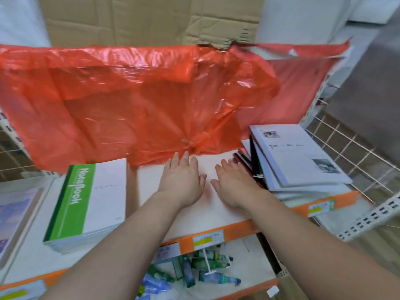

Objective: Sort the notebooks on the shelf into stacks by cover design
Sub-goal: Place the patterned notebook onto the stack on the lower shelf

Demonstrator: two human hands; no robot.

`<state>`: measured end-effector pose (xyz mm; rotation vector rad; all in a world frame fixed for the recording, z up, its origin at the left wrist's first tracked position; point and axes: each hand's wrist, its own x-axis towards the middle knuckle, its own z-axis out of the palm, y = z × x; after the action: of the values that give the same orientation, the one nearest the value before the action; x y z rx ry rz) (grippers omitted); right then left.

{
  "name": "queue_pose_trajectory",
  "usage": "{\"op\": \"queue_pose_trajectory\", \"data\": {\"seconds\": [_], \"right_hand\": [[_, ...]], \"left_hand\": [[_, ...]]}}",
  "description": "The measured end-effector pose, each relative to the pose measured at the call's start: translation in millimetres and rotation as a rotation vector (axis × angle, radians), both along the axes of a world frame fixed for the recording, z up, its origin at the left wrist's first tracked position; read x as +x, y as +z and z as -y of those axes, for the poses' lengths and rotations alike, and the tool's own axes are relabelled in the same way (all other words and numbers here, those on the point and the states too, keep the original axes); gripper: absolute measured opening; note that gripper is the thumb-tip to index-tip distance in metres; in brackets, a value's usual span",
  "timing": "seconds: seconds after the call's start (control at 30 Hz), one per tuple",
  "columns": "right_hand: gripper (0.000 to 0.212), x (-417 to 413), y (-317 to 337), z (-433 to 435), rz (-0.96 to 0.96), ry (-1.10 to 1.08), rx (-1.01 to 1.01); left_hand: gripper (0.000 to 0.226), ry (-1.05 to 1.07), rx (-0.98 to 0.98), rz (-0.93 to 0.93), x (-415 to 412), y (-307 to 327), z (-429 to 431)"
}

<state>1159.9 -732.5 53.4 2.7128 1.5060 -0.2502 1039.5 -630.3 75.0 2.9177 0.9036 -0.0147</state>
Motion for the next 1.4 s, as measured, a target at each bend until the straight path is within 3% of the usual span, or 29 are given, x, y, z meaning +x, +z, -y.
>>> {"op": "queue_pose_trajectory", "data": {"seconds": [0.3, 0.57, 0.83, 1.0, 1.23, 1.4], "right_hand": [[0.051, 77, 29, 56, 0.099, -0.075, 0.152], [0.050, 148, 23, 131, 0.071, -0.307, 0.038], [0.045, 174, 20, 158, 0.033, -0.367, 0.099], [0.045, 184, 26, 167, -0.026, -0.570, 0.132], [0.054, 191, 31, 166, -0.069, -0.694, 0.275], [0.033, 189, 44, 162, -0.147, -0.727, 0.314]], "left_hand": [[0.062, -0.097, -0.010, 0.012, 73, 11, 44], [0.059, -0.260, 0.002, 0.047, 150, 10, 102], [0.051, -0.277, -0.006, 0.052, 184, 4, 112], [0.041, -0.092, -0.273, 0.129, 201, -4, 108], [0.023, 0.168, -0.470, 0.269, 212, 3, 109], [0.008, 0.319, -0.806, 0.493, 209, 10, 106]]}}
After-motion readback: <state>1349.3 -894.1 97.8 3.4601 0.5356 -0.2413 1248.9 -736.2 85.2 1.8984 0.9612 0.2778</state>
